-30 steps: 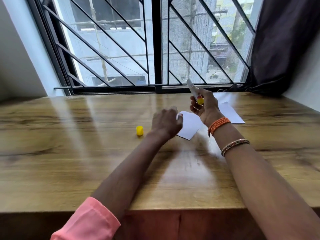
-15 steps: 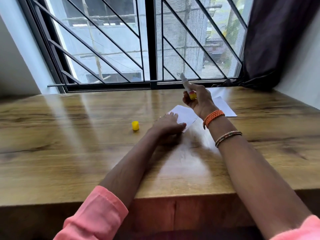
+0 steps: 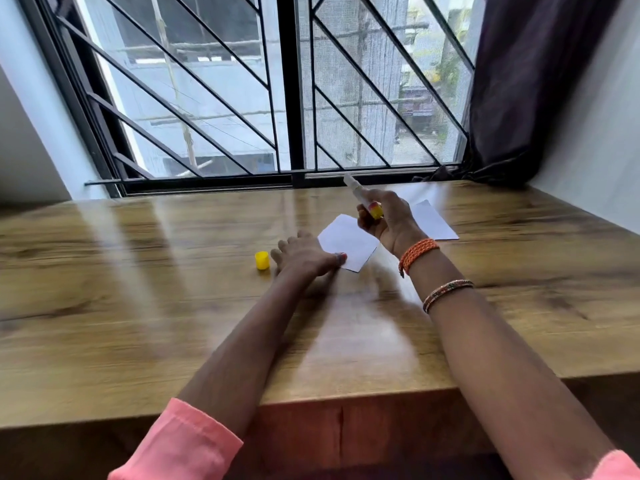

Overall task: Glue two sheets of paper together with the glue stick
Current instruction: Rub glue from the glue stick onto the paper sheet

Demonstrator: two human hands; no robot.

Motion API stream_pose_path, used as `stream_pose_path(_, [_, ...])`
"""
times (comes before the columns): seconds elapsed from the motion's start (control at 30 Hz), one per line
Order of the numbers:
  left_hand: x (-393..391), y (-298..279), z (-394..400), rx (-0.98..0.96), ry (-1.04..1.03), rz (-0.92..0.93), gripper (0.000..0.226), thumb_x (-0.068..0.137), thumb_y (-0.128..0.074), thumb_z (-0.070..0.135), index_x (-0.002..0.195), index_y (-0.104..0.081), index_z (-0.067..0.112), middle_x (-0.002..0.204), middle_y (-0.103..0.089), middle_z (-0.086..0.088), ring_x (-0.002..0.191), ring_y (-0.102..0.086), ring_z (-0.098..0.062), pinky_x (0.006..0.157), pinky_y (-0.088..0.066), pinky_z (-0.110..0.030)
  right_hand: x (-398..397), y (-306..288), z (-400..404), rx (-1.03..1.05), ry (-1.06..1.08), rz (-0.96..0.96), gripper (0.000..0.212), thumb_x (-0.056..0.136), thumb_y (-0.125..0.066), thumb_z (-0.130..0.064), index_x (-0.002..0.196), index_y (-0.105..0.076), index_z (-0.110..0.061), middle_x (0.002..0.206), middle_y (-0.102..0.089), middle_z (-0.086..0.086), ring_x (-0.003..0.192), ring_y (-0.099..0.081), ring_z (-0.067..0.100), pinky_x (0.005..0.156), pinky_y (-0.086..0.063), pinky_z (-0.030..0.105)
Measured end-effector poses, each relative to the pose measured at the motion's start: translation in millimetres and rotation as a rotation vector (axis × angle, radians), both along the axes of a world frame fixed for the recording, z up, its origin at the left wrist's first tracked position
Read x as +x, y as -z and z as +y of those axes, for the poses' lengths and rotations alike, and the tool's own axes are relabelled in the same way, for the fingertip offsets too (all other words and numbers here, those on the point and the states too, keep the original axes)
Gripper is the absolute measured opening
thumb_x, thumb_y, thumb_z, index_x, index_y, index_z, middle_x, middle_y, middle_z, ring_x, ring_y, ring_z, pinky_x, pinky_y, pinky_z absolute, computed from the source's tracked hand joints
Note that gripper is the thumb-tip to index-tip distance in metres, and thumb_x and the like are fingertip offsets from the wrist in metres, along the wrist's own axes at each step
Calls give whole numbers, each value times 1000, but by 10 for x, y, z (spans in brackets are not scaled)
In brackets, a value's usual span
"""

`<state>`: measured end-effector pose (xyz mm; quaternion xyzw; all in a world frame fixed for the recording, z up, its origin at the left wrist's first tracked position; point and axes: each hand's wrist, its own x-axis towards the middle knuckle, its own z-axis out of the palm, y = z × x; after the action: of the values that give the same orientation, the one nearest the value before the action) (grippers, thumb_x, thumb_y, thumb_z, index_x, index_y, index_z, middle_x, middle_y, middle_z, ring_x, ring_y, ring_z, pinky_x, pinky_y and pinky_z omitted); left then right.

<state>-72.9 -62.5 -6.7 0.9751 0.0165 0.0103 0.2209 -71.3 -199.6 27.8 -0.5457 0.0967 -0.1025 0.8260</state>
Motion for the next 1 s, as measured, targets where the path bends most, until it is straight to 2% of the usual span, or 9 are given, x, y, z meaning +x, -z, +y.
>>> stream_pose_path(0.17, [72,13,131,-418,44,-39,49,70,-67,37,108,-63,7,114,-65,-16,114,-54,-34,93,-42,-40,-6,-21,-38,-23,-18,-2,12,78,-68,-11,78,-58,-6,65,-52,8,50,-50,13,47,-47,22])
stream_pose_path(0.3, [140,-12,219,-877,102,-94,45,65,-67,24,102,-66,-1,89,-68,-15,73,-59,-22,61,-46,-28,25,-35,-70,-31,-7,-13,9,80,-67,-11,83,-60,-6,66,-53,7,49,-51,13,46,-46,22])
stream_pose_path(0.37, [127,-75,218,-990,105,-44,22,79,-65,11,99,-62,2,75,-61,-9,61,-57,-19,51,-48,-24,43,-41,-86,-19,13,-23,5,81,-65,-10,79,-61,-9,65,-53,5,50,-51,12,47,-46,23])
stream_pose_path(0.4, [129,-101,215,-993,100,-14,8,86,-60,5,95,-61,4,68,-59,-6,54,-58,-14,47,-49,-21,54,-44,-101,-7,20,-30,6,81,-65,-10,77,-60,-11,64,-52,5,52,-51,12,47,-46,23])
stream_pose_path(0.5, [143,-108,270,-898,97,51,10,90,-56,3,82,-61,2,57,-55,-3,40,-53,-8,36,-43,-12,45,-49,-120,1,1,-67,11,76,-70,-13,73,-59,-15,63,-51,2,55,-50,13,50,-46,24])
stream_pose_path(0.6, [131,-79,325,-578,77,-30,24,84,-65,14,99,-64,-4,88,-67,-18,80,-66,-27,65,-56,-25,-5,-54,-83,5,-35,-107,17,66,-81,-15,69,-64,-16,60,-49,-2,52,-47,9,52,-44,23])
stream_pose_path(0.7, [-23,-111,288,-303,56,-116,39,84,-64,21,115,-57,-1,120,-61,-20,114,-54,-33,89,-44,-32,-18,-31,-39,98,-57,-105,11,78,-75,-16,76,-66,-10,62,-51,2,51,-50,10,51,-47,23])
stream_pose_path(0.83, [-125,-129,275,-208,34,-136,55,85,-63,22,131,-40,1,130,-51,-23,123,-46,-35,95,-39,-36,13,115,-17,78,-86,-61,34,83,-71,-25,103,-63,2,55,-59,-1,45,-54,9,47,-48,22])
stream_pose_path(1.0, [-207,-70,309,-123,120,-180,41,87,-60,19,121,-49,0,125,-54,-21,121,-44,-33,93,-37,-35,0,221,-9,-106,-150,-40,32,82,-72,-18,102,-64,7,59,-62,5,48,-58,14,49,-51,25])
